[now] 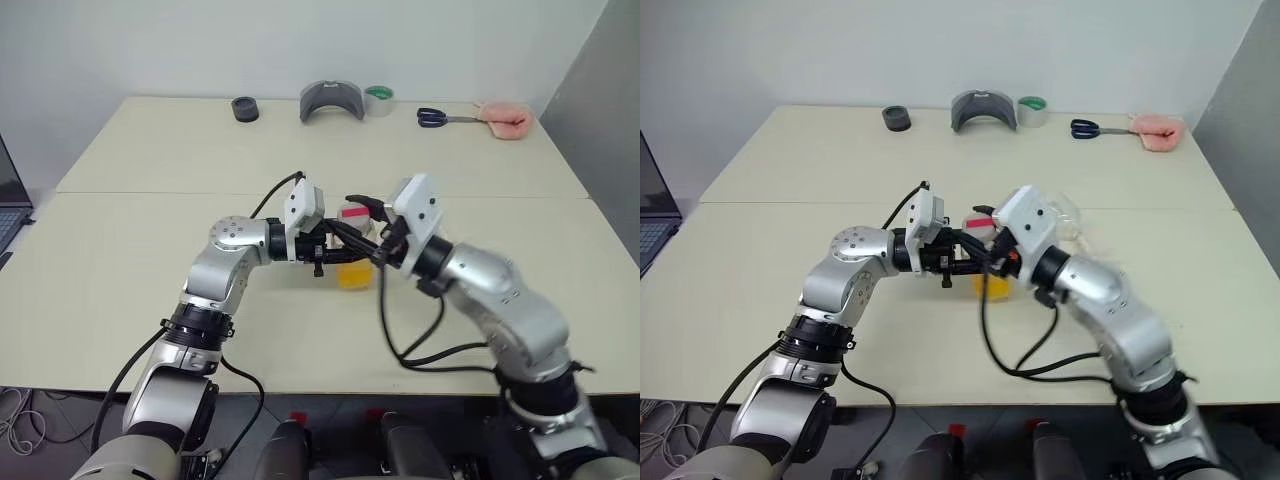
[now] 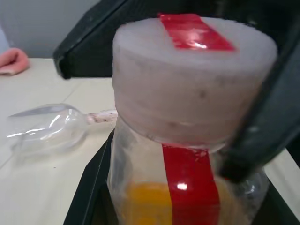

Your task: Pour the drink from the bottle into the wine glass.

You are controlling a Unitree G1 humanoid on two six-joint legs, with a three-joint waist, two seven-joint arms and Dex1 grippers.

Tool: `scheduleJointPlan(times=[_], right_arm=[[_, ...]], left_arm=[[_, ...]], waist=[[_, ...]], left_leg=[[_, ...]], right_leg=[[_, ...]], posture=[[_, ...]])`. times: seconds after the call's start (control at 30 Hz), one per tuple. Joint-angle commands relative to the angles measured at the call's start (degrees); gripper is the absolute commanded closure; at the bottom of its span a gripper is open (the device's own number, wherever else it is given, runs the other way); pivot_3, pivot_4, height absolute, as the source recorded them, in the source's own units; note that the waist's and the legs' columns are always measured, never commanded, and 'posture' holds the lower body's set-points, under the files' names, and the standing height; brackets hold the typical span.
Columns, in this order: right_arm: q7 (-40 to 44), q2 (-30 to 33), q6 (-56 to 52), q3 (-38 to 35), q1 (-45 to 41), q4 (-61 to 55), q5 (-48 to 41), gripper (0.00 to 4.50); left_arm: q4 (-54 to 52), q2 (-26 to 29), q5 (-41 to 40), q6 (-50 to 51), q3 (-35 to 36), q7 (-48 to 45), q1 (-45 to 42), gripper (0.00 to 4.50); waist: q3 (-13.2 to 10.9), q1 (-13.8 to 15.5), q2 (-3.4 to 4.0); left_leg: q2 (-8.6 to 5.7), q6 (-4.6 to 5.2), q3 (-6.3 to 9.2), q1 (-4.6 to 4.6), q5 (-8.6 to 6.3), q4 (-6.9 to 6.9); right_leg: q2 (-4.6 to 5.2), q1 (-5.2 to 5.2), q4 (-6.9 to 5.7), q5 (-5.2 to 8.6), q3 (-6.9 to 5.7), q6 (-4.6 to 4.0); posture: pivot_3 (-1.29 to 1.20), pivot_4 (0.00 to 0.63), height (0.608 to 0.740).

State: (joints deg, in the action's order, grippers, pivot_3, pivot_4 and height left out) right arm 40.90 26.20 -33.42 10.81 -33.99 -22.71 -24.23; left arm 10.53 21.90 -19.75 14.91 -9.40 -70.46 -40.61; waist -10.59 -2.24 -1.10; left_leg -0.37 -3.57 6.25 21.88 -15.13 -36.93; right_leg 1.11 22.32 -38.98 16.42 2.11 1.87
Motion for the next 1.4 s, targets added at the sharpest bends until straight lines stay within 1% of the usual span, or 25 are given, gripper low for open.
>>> scheduleJointPlan(times=[0.03,0.07,0.13,0.23,0.3,0.33,0.37,0.4,0.43,0.47,0.53,0.6,0.63,0.73,0.87,0.93,1.03,1.27,1.33,1.4], right_arm=[[20.0,5.8,5.9,2.3,-5.6,9.7,-1.8,2.57],[21.8,6.0,6.5,2.6,-7.2,12.3,-1.8,2.57],[22.4,5.1,5.9,2.4,-9.1,15.1,-2.5,2.57],[19.4,4.1,5.4,0.8,-9.1,15.5,-1.9,2.57],[17.0,4.1,4.6,-1.1,-7.9,13.5,-2.3,1.84],[15.8,4.3,4.4,-1.9,-7.2,12.2,-2.3,1.59],[14.1,4.5,3.6,-2.8,-6.3,10.4,-2.4,1.19],[11.8,4.8,0.7,-4.5,-4.7,6.8,-4.1,0.81],[10.3,5.3,-1.4,-5.9,-3.0,3.0,-5.7,0.52],[8.3,5.5,-3.4,-7.2,-0.9,-1.1,-6.9,0.49],[1.9,4.6,-7.6,-9.2,3.5,-9.1,-8.2,0.49],[-4.8,3.4,-9.6,-8.2,6.8,-14.4,-5.0,0.49],[-8.9,1.6,-10.7,-7.4,7.8,-15.9,-3.4,0.49],[-17.9,-3.6,-13.1,-4.5,8.6,-18.6,0.1,0.49],[-24.6,-8.1,-13.3,0.0,7.2,-17.5,5.5,0.49],[-26.9,-9.8,-13.2,0.9,6.6,-16.4,7.4,0.49],[-28.4,-12.3,-13.8,1.0,6.1,-15.7,7.7,0.49],[-29.8,-15.1,-13.4,1.8,6.1,-14.4,9.0,0.49],[-29.8,-15.5,-13.3,2.0,6.1,-14.1,9.3,0.87],[-29.8,-15.7,-13.7,1.9,6.1,-14.0,9.5,1.44]], left_arm=[[-0.8,1.4,-0.4,0.2,1.0,-0.4,-1.7,2.73],[-0.7,1.3,-0.4,0.1,1.1,-0.3,-1.9,2.73],[-0.5,1.3,-0.4,-0.1,1.0,0.1,-1.9,2.73],[-0.8,1.2,-0.4,-0.2,0.9,0.4,-1.5,2.73],[-0.8,1.1,-0.3,-0.5,0.9,0.7,-1.1,2.73],[-0.6,1.2,-0.2,-0.7,0.9,0.7,-1.0,2.73],[-0.5,1.2,-0.1,-0.8,0.9,0.8,-0.9,2.73],[-0.4,1.3,-0.1,-0.9,1.0,0.9,-0.7,2.73],[-0.4,1.3,0.0,-1.0,1.0,1.0,-0.6,2.73],[-0.3,1.4,0.0,-1.1,1.1,1.0,-0.5,2.73],[0.3,1.4,0.2,-1.5,1.2,1.1,-0.5,2.73],[1.1,1.3,0.5,-2.2,1.2,1.2,-0.7,2.73],[1.7,1.2,0.7,-2.6,1.2,1.5,-1.0,2.73],[2.9,0.7,1.3,-3.4,1.0,1.9,-1.6,2.73],[3.4,-0.1,1.8,-3.8,0.8,1.9,-1.9,2.73],[3.7,-0.5,1.9,-4.0,0.6,1.9,-2.3,2.73],[4.5,-1.0,2.1,-4.6,0.6,2.0,-2.9,2.73],[4.7,-1.2,2.3,-4.9,0.8,2.3,-2.7,2.73],[4.6,-1.2,2.3,-5.0,0.8,2.3,-2.5,2.73],[4.6,-1.2,2.2,-5.0,0.9,2.4,-2.5,2.73]], waist=[[0.0,-0.1,0.01],[0.0,-0.2,0.01],[0.0,-0.5,0.01],[0.0,-0.6,0.01],[0.0,-0.5,0.01],[0.0,-0.5,0.01],[0.0,-0.4,0.01],[0.0,-0.3,0.01],[0.0,-0.1,0.01],[0.0,0.1,0.01],[0.0,0.4,0.01],[0.0,0.5,0.01],[0.0,0.4,0.01],[0.0,0.1,0.01],[0.0,0.1,0.01],[0.0,0.1,0.01],[0.0,0.3,0.01],[0.0,0.3,0.01],[0.0,0.3,0.01],[0.0,0.3,0.01]], left_leg=[[0.01,0.01,-0.01,-0.01,-0.01,0.02],[0.03,0.02,0.00,-0.01,-0.01,0.01],[0.07,0.02,0.02,-0.01,-0.01,0.02],[0.07,0.02,0.03,0.02,-0.01,0.02],[0.04,0.01,0.03,0.05,-0.01,0.01],[0.02,0.01,0.02,0.06,-0.01,-0.01],[0.01,0.01,0.03,0.08,-0.01,-0.02],[0.00,0.01,0.03,0.09,-0.01,-0.02],[0.00,0.01,0.03,0.10,-0.01,-0.02],[0.00,0.01,0.05,0.12,-0.01,-0.02],[0.01,0.00,0.09,0.17,-0.01,0.00],[0.01,0.00,0.10,0.18,-0.01,0.01],[0.01,0.00,0.09,0.17,-0.01,0.01],[0.03,0.00,-0.03,0.06,0.00,-0.01],[0.06,0.00,0.01,0.06,0.00,0.00],[0.02,0.00,-0.01,0.08,0.00,-0.01],[0.00,0.00,-0.01,0.11,0.00,-0.02],[0.03,0.00,0.00,0.09,0.00,0.00],[0.03,0.01,0.01,0.09,0.00,0.00],[0.02,0.01,0.00,0.10,0.00,0.00]], right_leg=[[-0.01,0.00,0.00,0.00,0.00,0.00],[-0.03,0.01,-0.02,0.00,0.00,-0.01],[-0.06,0.02,-0.02,0.00,-0.01,-0.01],[-0.04,0.05,-0.04,0.01,0.00,-0.03],[0.02,0.06,-0.03,0.00,0.00,-0.03],[0.05,0.06,-0.03,0.00,0.01,-0.02],[0.07,0.06,-0.02,0.00,0.01,-0.02],[0.08,0.06,-0.02,0.00,0.02,-0.02],[0.09,0.07,-0.02,0.00,0.02,-0.02],[0.09,0.08,-0.02,0.00,0.01,-0.02],[0.08,0.12,-0.01,0.00,0.00,-0.02],[0.08,0.12,0.00,0.01,0.00,-0.02],[0.08,0.12,-0.01,0.01,0.01,-0.02],[0.02,0.12,-0.07,-0.01,0.11,0.02],[-0.04,0.12,-0.07,0.00,0.08,0.01],[0.00,0.13,-0.06,-0.01,0.09,0.01],[0.03,0.13,-0.04,-0.01,0.08,0.01],[0.01,0.13,-0.05,-0.01,0.06,0.01],[0.00,0.13,-0.05,-0.01,0.06,0.01],[0.01,0.13,-0.05,-0.01,0.07,0.01]], posture=[[0.00,0.150,0.740],[0.00,0.150,0.740],[0.00,0.150,0.740],[0.00,0.150,0.740],[0.00,0.150,0.740],[0.00,0.150,0.740],[0.00,0.150,0.740],[0.00,0.150,0.740],[0.00,0.150,0.740],[0.00,0.150,0.740],[0.00,0.150,0.740],[0.00,0.150,0.740],[0.00,0.150,0.740],[0.00,0.150,0.740],[0.00,0.150,0.740],[0.00,0.150,0.740],[0.00,0.150,0.740],[0.00,0.150,0.740],[0.00,0.150,0.740],[0.00,0.150,0.740]])
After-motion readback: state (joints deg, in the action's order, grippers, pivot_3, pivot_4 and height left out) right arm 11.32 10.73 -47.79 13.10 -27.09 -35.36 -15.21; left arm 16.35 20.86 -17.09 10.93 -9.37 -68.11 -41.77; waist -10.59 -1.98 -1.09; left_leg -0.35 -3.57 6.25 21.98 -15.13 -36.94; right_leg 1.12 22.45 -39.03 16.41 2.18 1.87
